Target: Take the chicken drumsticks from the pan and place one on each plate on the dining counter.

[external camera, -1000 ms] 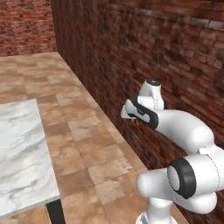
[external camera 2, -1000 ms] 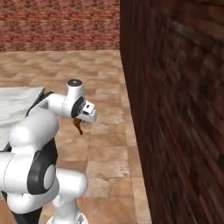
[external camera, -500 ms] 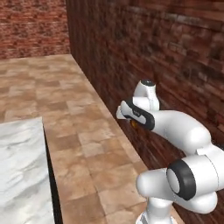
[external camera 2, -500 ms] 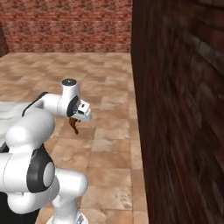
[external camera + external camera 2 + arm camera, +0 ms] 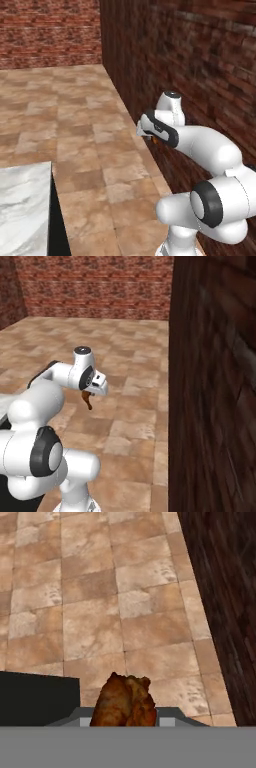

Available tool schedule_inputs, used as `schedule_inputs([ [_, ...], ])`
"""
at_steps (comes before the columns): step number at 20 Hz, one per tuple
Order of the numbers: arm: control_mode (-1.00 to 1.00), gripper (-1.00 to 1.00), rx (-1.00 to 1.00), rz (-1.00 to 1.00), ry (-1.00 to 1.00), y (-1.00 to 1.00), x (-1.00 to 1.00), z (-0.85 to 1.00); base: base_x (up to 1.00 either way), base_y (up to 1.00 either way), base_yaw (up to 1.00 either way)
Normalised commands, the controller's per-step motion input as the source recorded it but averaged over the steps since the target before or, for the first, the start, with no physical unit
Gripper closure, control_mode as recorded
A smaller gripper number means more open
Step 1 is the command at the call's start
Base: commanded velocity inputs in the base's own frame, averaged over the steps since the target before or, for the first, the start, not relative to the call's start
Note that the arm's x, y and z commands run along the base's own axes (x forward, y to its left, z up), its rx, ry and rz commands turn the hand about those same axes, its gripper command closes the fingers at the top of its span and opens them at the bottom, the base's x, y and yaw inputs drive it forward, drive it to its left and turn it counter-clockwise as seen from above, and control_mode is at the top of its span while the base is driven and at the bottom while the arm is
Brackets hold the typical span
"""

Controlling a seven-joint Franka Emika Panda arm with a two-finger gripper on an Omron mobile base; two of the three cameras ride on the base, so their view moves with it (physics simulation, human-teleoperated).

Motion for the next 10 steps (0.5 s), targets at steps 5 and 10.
schedule_inputs([
  [5,1.00,1.00,0.00,0.00,0.00,0.00,0.00,0.00,0.95,-0.15,0.48],
  [10,1.00,1.00,0.00,0.00,0.00,0.00,0.00,0.00,0.98,-0.15,0.43],
])
